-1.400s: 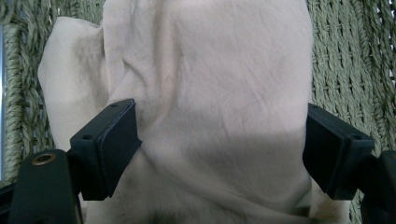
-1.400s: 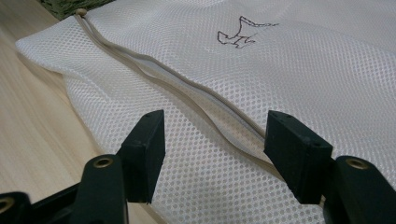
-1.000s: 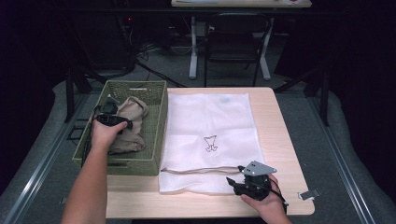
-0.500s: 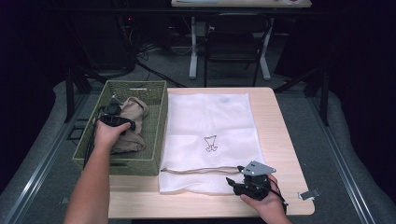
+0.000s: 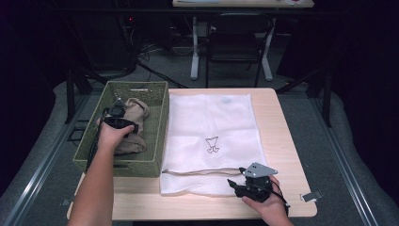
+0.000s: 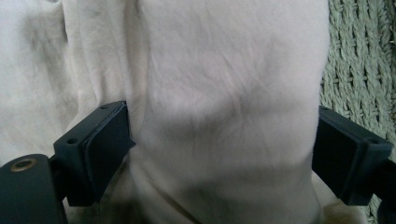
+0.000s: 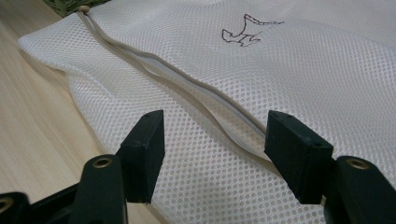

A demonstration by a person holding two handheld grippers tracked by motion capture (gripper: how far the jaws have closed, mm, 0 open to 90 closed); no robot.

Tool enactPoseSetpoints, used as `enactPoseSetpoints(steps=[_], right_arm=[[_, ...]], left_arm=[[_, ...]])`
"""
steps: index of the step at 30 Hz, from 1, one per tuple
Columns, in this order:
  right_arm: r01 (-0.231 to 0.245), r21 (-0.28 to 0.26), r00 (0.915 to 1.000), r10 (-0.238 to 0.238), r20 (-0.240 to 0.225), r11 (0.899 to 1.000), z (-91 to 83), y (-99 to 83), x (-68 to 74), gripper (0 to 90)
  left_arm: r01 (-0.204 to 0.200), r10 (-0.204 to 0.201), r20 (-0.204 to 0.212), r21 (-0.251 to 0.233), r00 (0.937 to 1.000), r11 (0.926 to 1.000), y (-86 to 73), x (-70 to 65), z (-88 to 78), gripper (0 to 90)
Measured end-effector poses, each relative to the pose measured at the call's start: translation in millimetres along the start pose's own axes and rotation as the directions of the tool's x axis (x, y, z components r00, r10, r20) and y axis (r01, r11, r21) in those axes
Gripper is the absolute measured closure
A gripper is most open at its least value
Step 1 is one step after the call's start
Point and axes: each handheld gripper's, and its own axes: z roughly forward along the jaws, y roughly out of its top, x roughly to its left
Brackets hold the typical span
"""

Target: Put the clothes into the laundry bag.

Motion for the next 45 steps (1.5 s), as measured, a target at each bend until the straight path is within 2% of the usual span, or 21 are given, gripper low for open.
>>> enactPoseSetpoints(steps=[5, 17, 31, 45], right_arm=[[-0.001, 0.000, 1.0000, 0.001, 0.000, 1.000, 0.1, 0.1, 0.1, 37.6], [0.001, 0.002, 1.0000, -0.001, -0.003, 1.000, 0.5, 0.0, 0.3, 37.6], [0.001, 0.006, 1.0000, -0.001, -0.006, 1.000, 1.3, 0.1, 0.9, 37.5], [0.001, 0.008, 1.0000, -0.001, -0.008, 1.000, 1.8, 0.0, 1.2, 37.4]], left_arm=[[0.006, -0.006, 0.002, 0.011, 1.0000, 0.9999, 0.1, 1.2, 1.3, 11.0], [-0.002, 0.003, -0.034, 0.030, 0.9994, 0.9995, -0.6, -1.7, 8.4, 6.1], [-0.034, 0.039, -0.084, 0.067, 0.9957, 0.9972, -1.4, -8.3, 17.0, 0.9], [-0.043, 0.049, -0.100, 0.064, 0.9938, 0.9970, -2.9, -9.4, 20.3, 0.3]])
